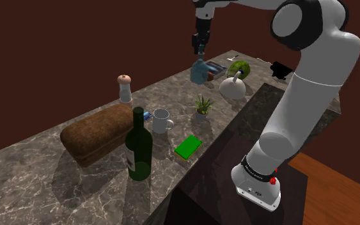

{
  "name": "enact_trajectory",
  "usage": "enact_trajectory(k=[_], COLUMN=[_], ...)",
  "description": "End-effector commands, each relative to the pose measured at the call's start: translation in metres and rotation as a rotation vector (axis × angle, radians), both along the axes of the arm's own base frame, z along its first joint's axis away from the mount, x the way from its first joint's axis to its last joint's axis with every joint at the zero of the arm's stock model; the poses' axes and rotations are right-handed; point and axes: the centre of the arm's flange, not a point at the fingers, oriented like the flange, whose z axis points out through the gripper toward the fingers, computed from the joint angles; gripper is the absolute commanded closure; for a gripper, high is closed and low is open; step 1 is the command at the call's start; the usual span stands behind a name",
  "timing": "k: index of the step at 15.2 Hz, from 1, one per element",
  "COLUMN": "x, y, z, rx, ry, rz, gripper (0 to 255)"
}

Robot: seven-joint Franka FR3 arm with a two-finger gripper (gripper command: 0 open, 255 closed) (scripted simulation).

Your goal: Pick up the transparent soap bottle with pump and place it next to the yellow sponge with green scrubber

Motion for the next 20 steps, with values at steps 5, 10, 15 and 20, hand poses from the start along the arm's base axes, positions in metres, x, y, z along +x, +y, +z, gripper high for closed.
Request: enact_trajectory(k=[5, 10, 15, 20], x=[-0.038, -0.071, -0.103, -0.135], y=[0.066, 0.121, 0.175, 0.23], z=[0.021, 0.039, 0.058, 0.077], rx=[-0.001, -0.001, -0.001, -0.001], ry=[0.0, 0.0, 0.0, 0.0], rz=[0.0, 0.0, 0.0, 0.0], gripper=[255, 255, 255, 255])
